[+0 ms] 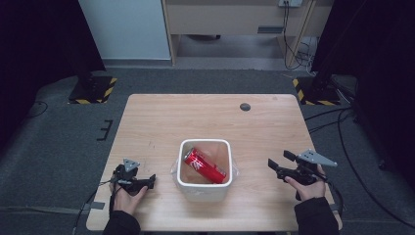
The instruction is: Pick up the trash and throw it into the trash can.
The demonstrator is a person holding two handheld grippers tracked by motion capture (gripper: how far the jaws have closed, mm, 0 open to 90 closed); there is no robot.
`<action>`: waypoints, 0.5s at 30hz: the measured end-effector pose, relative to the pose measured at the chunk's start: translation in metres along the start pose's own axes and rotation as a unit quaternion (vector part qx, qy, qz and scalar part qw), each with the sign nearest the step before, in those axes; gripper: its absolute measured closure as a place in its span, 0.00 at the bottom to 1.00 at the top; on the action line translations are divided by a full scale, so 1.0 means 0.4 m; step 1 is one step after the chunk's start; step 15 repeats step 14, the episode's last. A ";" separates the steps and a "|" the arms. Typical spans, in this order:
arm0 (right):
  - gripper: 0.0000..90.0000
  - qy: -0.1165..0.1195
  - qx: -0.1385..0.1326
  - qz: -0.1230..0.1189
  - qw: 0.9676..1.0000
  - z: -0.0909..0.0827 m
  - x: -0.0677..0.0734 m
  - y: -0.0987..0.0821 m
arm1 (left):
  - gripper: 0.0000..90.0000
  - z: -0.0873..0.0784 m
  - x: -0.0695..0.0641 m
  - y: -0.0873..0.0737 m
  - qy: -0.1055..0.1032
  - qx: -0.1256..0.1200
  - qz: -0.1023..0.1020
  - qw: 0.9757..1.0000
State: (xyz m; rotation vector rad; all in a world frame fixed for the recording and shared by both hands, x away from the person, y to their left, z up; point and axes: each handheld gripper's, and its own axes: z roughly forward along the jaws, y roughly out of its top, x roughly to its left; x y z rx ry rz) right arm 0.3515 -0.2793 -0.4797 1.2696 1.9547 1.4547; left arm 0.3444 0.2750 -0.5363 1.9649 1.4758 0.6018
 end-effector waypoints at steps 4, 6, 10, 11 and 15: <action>0.21 -0.026 0.020 0.012 0.999 -0.003 -0.040 -0.046 | 0.00 0.000 0.000 0.000 0.000 0.000 0.000 1.000; 0.21 -0.045 0.030 0.013 0.998 0.000 -0.061 -0.064 | 0.00 0.000 0.000 0.000 0.000 0.000 0.000 1.000; 0.20 -0.076 0.059 0.008 0.995 0.010 -0.094 -0.098 | 0.00 0.000 0.000 0.000 -0.001 0.000 0.001 1.000; 0.19 -0.082 0.065 0.009 0.995 0.012 -0.098 -0.103 | 0.00 0.000 0.001 0.000 -0.002 0.000 0.002 1.000; 0.19 -0.101 0.087 -0.001 0.991 0.016 -0.107 -0.114 | 0.00 0.000 0.001 0.000 -0.004 0.000 0.004 1.000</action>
